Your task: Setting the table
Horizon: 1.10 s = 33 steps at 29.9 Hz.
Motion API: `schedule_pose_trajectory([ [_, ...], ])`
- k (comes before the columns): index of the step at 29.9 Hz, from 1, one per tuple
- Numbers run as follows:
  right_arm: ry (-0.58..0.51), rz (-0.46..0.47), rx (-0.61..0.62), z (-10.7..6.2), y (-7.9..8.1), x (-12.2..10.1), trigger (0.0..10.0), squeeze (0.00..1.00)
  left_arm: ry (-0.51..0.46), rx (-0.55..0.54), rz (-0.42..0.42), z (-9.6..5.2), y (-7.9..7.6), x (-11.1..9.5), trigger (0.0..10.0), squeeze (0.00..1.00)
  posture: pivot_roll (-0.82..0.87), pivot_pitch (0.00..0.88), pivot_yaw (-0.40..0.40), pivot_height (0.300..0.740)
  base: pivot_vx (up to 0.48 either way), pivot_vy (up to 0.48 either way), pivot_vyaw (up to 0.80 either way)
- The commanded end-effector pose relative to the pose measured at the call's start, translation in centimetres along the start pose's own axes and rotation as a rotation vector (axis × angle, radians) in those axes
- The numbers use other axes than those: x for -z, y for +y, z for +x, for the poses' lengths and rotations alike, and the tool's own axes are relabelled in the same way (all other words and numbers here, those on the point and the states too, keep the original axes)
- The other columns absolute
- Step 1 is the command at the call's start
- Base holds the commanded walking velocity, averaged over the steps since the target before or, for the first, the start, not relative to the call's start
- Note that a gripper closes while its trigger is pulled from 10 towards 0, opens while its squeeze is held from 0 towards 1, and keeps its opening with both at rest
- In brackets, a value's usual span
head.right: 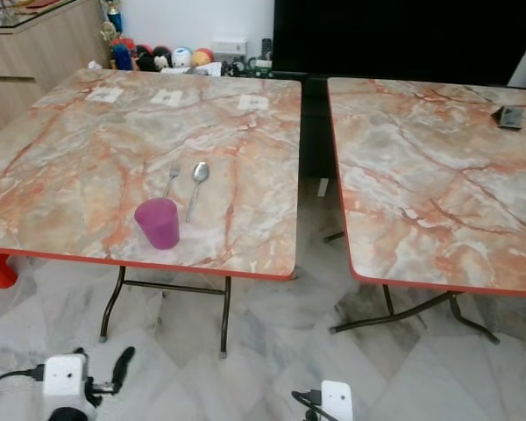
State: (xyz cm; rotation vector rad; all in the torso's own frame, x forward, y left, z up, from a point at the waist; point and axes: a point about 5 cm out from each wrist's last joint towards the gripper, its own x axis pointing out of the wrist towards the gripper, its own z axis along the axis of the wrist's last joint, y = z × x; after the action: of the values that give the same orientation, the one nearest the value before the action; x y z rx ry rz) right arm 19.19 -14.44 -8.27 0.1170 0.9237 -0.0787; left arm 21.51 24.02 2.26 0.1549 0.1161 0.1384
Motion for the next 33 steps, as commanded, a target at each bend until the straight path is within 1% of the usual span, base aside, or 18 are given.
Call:
schedule_pose_trajectory([
  [1,0.019,-0.002,0.002,-0.1,-0.1,0.5,10.0,0.00,-0.026,-0.054,0.010,0.3,0.7,-0.9,10.0,0.00,0.05,0.088,-0.020,0.740,0.000,0.000,0.00],
  [2,0.019,-0.002,0.002,-0.1,-0.1,0.5,10.0,0.00,-0.036,-0.036,-0.010,0.4,0.4,-1.3,10.0,0.00,0.05,0.088,-0.020,0.740,0.000,0.000,0.00],
  [3,0.019,-0.002,0.002,-0.1,-0.1,0.5,10.0,0.00,-0.036,-0.036,-0.010,0.4,0.4,-1.3,10.0,0.00,0.05,0.088,-0.020,0.740,0.000,0.000,0.00],
  [4,0.018,-0.002,0.002,-0.1,-0.1,0.5,10.0,0.00,-0.049,0.000,-0.033,0.4,-0.1,-1.8,10.0,0.00,0.05,0.080,-0.019,0.740,0.000,0.000,0.00],
  [5,0.019,-0.002,0.005,-0.1,-0.2,0.5,10.0,0.00,-0.083,0.070,-0.055,0.4,-1.3,-2.8,10.0,0.00,0.05,0.075,-0.017,0.740,0.000,0.000,0.00],
  [6,0.019,-0.002,0.005,-0.1,-0.2,0.5,10.0,0.00,-0.083,0.070,-0.055,0.4,-1.3,-2.8,10.0,0.00,0.05,0.075,-0.017,0.740,0.000,0.000,0.00],
  [7,0.020,-0.002,0.007,-0.1,-0.2,0.6,10.0,0.00,-0.103,0.098,-0.062,0.3,-1.9,-3.5,10.0,0.00,0.05,0.070,-0.016,0.740,0.000,0.000,0.00],
  [8,0.020,-0.002,0.007,-0.1,-0.3,0.6,10.0,0.00,-0.110,0.100,-0.064,0.3,-2.0,-3.7,10.0,0.00,0.05,0.070,-0.016,0.740,0.000,0.000,0.00],
  [15,0.022,-0.004,0.007,-0.1,-0.3,0.7,10.0,0.00,-0.127,0.069,-0.067,-0.2,-1.6,-4.3,10.0,0.00,0.05,0.068,-0.018,0.740,0.000,0.000,0.00],
  [20,0.021,0.006,0.008,-0.1,-0.4,0.6,10.0,0.00,-0.121,0.062,-0.083,-0.3,-1.3,-4.7,10.0,0.00,0.05,0.076,-0.020,0.740,0.000,0.000,0.00],
  [27,0.029,-0.003,0.001,-0.1,-0.4,0.7,10.0,0.00,-0.105,0.061,-0.108,0.0,-1.5,-4.6,10.0,0.00,0.05,0.088,-0.021,0.740,0.000,0.000,-0.76],
  [33,0.030,-0.002,0.000,-0.1,-0.4,0.7,10.0,0.00,-0.093,0.058,-0.117,-0.1,-1.5,-4.2,10.0,0.00,0.05,0.090,-0.021,0.740,0.000,0.446,-0.77],
])
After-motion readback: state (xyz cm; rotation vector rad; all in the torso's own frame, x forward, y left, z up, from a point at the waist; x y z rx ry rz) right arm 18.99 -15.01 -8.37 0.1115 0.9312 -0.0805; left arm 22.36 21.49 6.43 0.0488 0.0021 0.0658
